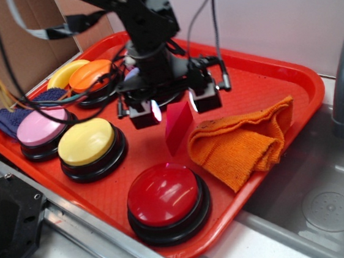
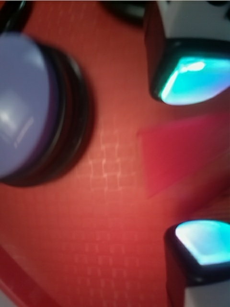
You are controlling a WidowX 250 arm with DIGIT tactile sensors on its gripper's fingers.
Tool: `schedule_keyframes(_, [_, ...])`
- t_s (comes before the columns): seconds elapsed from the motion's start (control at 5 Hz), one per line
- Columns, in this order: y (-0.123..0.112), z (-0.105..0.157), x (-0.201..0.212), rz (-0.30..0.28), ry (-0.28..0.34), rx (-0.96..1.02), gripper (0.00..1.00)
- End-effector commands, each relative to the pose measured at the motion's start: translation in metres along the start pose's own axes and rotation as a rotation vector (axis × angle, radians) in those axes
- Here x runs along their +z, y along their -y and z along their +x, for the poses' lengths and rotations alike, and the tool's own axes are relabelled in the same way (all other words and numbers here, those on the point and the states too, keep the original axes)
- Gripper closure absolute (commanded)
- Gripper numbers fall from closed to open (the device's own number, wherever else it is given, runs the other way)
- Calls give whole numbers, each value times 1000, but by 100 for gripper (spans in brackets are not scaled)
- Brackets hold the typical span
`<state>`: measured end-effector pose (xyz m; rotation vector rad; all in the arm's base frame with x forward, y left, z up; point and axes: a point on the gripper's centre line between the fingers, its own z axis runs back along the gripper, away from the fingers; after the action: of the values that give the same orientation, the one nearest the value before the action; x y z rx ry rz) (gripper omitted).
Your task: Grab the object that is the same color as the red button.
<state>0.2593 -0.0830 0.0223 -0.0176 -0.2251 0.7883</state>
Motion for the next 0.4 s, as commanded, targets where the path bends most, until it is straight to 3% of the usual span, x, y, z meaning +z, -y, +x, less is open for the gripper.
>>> schedule_keyframes(0.0, [9,23,-5,-16,32,56,3])
schedule_keyframes(0.2, [10,21,-3,-17,20,31,100])
